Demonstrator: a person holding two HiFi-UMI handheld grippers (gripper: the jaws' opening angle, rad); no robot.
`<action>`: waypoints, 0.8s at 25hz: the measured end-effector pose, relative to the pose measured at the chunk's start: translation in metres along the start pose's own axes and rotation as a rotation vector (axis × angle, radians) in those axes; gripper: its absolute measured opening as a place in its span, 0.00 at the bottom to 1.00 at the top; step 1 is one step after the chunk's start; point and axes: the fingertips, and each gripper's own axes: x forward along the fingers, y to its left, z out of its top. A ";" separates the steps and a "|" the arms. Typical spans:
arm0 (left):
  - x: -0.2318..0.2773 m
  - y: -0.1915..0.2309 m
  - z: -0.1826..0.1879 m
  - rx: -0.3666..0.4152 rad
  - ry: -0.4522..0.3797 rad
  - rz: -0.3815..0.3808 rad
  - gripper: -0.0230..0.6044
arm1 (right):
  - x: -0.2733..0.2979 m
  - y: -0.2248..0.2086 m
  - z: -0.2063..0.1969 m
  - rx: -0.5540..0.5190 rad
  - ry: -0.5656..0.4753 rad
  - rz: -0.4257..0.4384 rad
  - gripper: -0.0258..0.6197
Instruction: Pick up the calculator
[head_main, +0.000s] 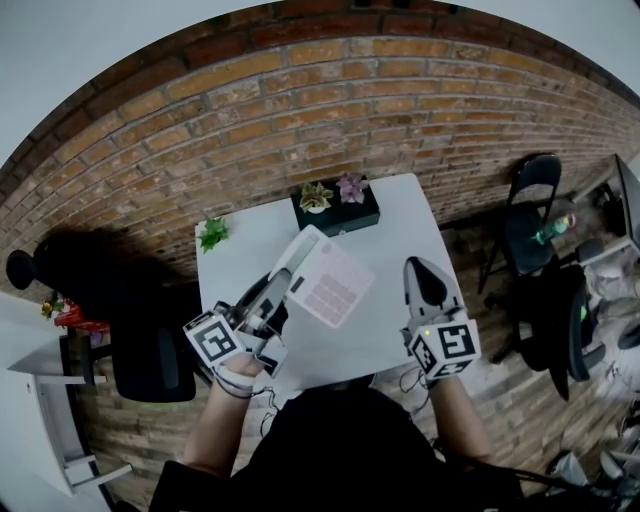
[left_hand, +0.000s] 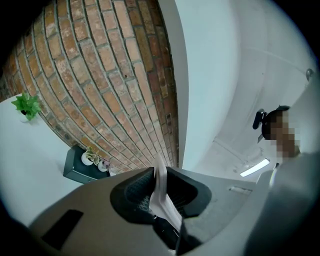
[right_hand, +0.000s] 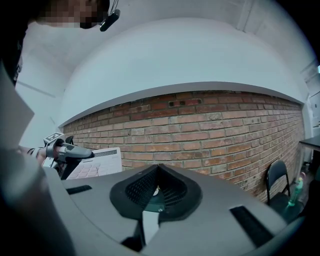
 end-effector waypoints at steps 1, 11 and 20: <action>-0.001 0.002 0.001 -0.006 0.000 0.005 0.13 | 0.002 0.000 0.000 0.001 0.002 0.001 0.04; 0.000 -0.002 0.000 0.013 -0.004 -0.005 0.13 | 0.003 -0.003 -0.009 0.028 0.004 0.019 0.04; -0.001 0.000 0.000 0.001 -0.005 0.009 0.13 | 0.007 0.000 -0.007 0.022 0.008 0.035 0.04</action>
